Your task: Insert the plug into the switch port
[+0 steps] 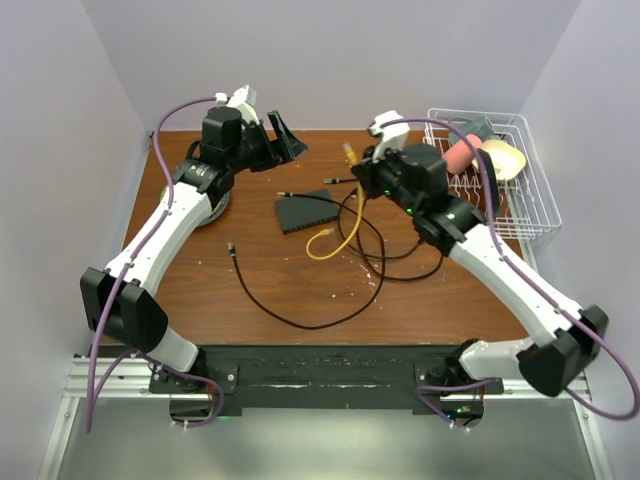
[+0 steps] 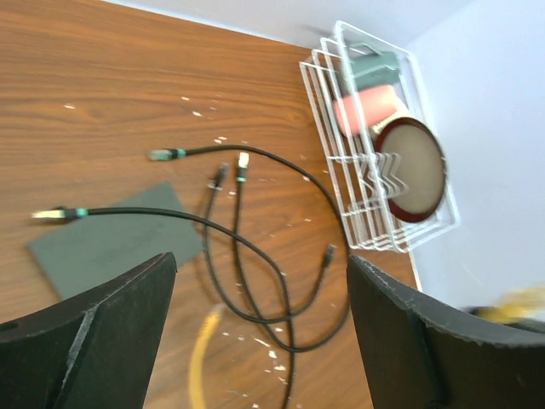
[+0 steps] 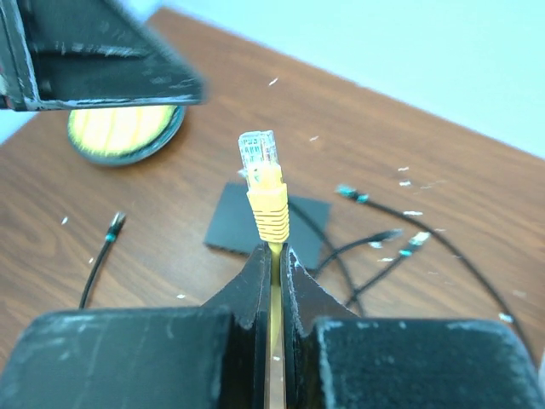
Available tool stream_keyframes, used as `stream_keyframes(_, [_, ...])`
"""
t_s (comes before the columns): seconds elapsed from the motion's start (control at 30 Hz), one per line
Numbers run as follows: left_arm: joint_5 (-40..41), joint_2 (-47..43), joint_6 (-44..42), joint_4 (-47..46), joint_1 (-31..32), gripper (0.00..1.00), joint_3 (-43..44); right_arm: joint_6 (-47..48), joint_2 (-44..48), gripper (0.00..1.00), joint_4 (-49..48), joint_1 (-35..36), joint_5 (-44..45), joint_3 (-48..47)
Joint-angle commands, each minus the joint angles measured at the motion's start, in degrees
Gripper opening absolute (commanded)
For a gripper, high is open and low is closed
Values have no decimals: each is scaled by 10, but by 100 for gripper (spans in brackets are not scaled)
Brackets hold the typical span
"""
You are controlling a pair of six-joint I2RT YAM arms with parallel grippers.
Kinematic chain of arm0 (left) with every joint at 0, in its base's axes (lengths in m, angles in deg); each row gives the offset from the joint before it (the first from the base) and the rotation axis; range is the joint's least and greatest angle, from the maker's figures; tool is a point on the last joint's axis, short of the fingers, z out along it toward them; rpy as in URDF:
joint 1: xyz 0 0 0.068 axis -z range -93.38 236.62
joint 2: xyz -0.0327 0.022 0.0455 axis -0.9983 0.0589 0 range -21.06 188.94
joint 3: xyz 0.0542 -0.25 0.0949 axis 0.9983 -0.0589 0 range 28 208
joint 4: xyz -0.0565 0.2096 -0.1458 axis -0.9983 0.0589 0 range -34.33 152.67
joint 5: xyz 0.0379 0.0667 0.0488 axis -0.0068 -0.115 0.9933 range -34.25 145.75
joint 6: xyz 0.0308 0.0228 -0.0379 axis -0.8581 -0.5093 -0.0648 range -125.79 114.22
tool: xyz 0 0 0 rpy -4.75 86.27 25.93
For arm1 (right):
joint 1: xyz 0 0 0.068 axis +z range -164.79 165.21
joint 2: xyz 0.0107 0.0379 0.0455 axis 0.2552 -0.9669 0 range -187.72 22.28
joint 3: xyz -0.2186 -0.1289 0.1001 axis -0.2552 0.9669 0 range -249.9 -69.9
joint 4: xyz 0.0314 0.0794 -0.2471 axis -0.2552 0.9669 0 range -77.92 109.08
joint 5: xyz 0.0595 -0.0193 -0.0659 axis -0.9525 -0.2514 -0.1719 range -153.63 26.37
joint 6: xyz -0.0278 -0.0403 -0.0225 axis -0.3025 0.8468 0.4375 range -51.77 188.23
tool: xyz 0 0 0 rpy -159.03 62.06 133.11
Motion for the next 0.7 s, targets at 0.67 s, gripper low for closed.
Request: stream_keyframes(0.67, [67,301,-160,-38,-27,77,134,-28,-119,0,-16,-8,-268,70])
